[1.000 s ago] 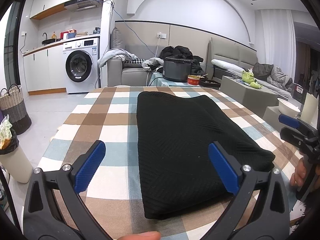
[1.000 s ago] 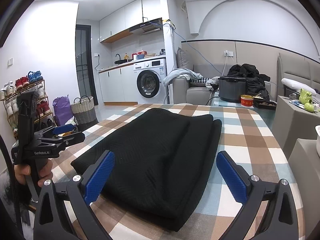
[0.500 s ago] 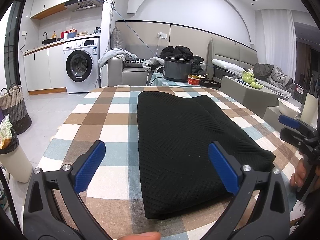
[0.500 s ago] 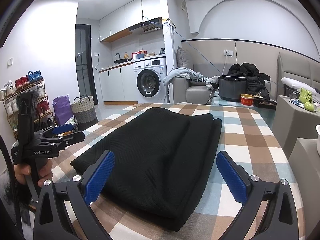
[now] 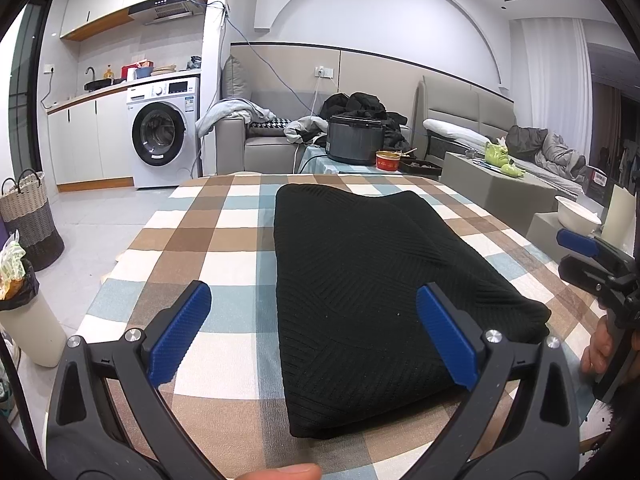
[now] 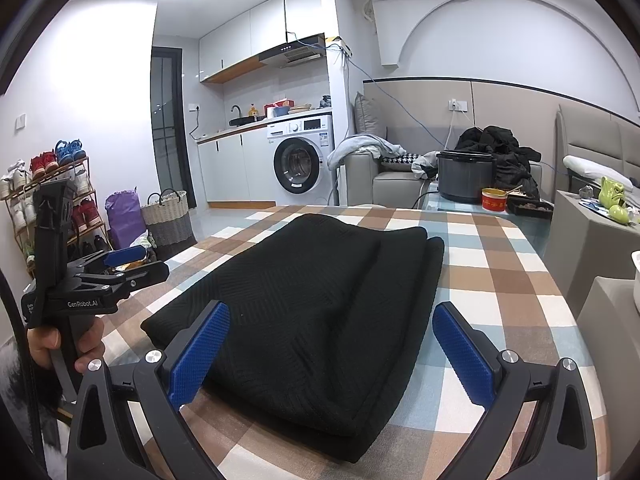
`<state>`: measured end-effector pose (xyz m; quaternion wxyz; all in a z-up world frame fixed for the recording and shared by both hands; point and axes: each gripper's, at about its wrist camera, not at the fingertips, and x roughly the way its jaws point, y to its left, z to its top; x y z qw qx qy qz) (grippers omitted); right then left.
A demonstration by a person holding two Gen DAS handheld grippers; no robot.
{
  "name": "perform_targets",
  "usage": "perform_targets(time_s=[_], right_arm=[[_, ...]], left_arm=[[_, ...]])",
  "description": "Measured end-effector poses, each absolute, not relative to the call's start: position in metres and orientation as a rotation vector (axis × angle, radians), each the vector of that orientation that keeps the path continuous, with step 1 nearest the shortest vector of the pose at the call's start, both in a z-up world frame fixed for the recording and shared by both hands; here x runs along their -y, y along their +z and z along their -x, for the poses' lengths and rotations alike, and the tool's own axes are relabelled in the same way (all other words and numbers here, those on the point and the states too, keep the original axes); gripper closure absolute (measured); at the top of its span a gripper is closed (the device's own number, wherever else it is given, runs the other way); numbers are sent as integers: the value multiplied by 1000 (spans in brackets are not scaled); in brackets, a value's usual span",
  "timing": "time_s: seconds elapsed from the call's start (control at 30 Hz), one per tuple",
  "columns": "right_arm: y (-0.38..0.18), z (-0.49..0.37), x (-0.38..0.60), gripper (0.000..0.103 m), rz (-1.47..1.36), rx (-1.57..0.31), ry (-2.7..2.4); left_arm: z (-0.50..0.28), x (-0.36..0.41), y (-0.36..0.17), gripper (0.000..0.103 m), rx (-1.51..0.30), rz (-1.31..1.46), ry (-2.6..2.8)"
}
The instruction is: Fold small clothes
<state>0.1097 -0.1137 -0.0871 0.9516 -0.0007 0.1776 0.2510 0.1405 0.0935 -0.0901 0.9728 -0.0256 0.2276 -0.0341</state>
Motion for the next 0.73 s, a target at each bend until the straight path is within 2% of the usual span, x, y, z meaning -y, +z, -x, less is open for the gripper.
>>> perform_targets(time_s=[0.73], right_arm=[[-93, -113, 121, 0, -16, -391, 533]], left_arm=[[-142, -95, -90, 1, -459, 35, -46]])
